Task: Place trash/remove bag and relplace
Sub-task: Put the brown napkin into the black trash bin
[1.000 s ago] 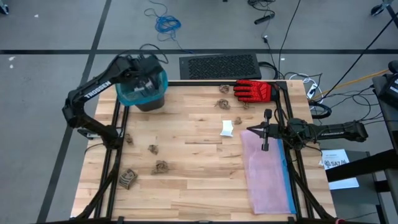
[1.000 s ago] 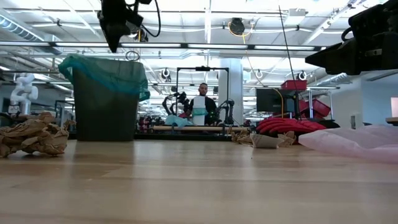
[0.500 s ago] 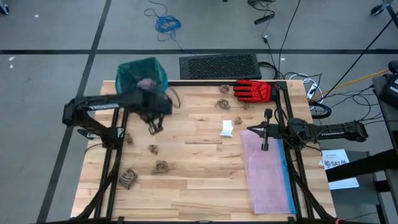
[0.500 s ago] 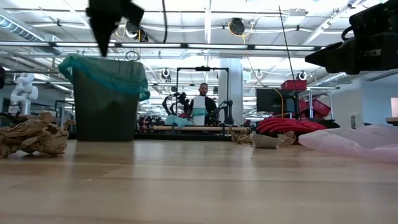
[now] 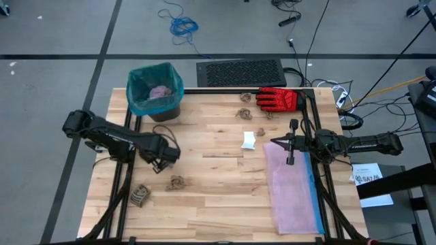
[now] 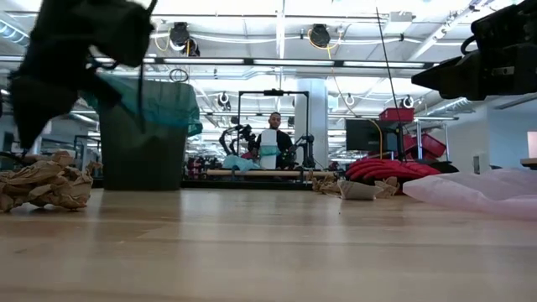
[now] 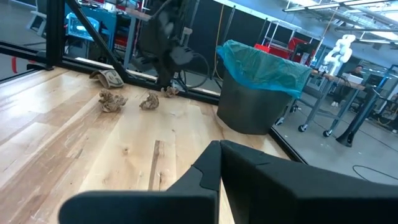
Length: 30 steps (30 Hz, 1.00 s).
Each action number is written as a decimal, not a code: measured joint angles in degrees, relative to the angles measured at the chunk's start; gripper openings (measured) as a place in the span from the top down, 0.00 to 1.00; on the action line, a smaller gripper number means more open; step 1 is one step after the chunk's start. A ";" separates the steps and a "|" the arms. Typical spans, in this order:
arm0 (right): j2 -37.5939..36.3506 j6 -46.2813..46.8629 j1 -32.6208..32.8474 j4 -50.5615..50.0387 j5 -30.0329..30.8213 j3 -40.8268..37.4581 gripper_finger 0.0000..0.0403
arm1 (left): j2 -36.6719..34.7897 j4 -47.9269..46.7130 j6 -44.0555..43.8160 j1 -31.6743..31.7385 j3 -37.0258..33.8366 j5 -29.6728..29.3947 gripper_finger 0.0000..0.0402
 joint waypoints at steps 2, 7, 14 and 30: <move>-0.01 -0.02 0.00 0.01 -0.01 0.01 1.00 | 0.01 0.13 -1.46 -0.95 -2.17 1.08 0.97; -0.01 0.00 0.00 1.43 -0.01 0.01 1.00 | 0.01 2.93 -2.91 -1.51 -5.11 1.32 0.85; -0.01 0.02 0.00 3.19 -0.03 0.01 1.00 | 0.91 6.43 -2.46 -1.51 -7.05 0.40 0.70; 0.00 0.02 -0.02 3.14 -0.03 0.01 1.00 | 3.13 8.98 0.70 -0.68 -5.23 -0.63 0.99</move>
